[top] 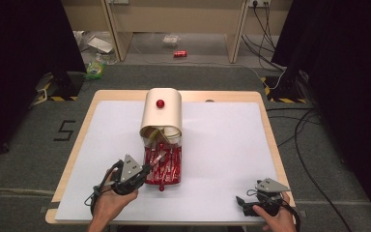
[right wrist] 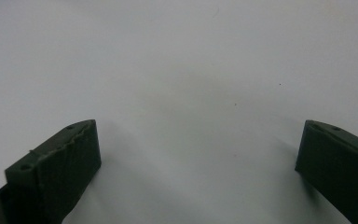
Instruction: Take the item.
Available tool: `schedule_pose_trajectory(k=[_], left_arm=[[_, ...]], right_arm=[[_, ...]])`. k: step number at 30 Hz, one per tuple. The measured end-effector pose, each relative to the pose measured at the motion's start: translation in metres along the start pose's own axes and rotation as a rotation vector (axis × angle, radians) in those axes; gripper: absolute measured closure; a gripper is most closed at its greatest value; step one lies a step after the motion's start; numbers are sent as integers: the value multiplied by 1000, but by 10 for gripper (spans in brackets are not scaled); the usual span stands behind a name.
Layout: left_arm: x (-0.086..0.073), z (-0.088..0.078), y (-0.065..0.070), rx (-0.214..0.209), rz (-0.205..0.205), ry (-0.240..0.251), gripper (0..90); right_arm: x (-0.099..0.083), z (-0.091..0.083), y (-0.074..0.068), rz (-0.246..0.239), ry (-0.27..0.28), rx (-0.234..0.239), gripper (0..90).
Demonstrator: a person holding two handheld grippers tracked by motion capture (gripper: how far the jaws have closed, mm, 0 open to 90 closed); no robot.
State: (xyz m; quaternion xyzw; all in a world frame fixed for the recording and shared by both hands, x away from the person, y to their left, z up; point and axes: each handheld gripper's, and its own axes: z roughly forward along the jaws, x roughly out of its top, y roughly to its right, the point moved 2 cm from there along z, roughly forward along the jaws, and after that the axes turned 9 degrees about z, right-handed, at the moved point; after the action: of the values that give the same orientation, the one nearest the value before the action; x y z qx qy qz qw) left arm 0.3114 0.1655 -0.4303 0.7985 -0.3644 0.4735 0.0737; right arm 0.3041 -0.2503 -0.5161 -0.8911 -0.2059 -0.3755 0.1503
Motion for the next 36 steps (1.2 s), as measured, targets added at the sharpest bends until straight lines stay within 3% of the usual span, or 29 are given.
schedule_pose_trajectory(k=[3,21,36], left_arm=[[-2,-5,0,-8,-3,6,860],[-17,-31,-5,31,-18,32,859],[-37,-54,-26,102,-82,51,860]], right_arm=[[0,0,0,1,1,1,1],[0,0,0,1,1,1,1],[0,0,0,1,2,1,1]])
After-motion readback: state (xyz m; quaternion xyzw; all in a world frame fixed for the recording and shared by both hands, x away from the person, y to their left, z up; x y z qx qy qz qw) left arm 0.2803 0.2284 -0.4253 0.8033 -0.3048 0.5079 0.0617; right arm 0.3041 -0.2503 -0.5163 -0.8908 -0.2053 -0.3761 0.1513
